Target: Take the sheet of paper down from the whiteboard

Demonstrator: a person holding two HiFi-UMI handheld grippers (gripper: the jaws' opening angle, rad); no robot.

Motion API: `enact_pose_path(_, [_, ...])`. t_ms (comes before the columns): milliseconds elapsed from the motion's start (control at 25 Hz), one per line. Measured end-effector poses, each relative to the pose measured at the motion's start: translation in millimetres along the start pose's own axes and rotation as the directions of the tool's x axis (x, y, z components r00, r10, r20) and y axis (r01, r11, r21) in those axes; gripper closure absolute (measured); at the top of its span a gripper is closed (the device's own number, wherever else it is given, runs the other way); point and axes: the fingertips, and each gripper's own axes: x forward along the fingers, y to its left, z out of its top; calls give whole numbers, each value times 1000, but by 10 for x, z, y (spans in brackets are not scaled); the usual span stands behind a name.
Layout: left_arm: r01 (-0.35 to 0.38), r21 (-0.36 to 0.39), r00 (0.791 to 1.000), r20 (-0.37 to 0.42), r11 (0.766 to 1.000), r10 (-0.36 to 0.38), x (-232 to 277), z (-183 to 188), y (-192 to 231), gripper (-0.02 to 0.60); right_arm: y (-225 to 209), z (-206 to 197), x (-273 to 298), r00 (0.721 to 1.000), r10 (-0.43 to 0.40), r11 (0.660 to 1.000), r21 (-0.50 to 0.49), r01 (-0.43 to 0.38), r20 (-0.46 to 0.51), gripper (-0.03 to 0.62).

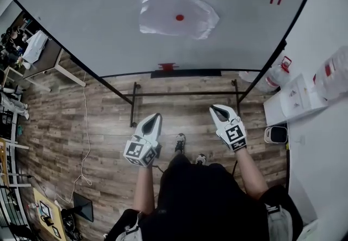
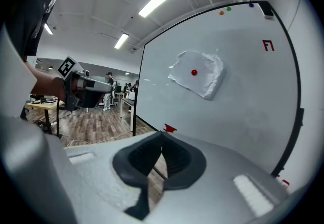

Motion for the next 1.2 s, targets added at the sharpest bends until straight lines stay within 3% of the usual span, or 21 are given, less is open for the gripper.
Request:
enact_pose_path(440, [43, -32, 999, 11, 999, -43, 515, 201, 426, 572, -310, 163, 383, 998, -64, 998, -8, 64, -21, 590])
enact_pose_path(1200, [84, -40, 995, 47, 996, -82, 1120, 434, 1295, 572, -621, 522, 1225, 995, -96, 993, -68, 94, -23, 589])
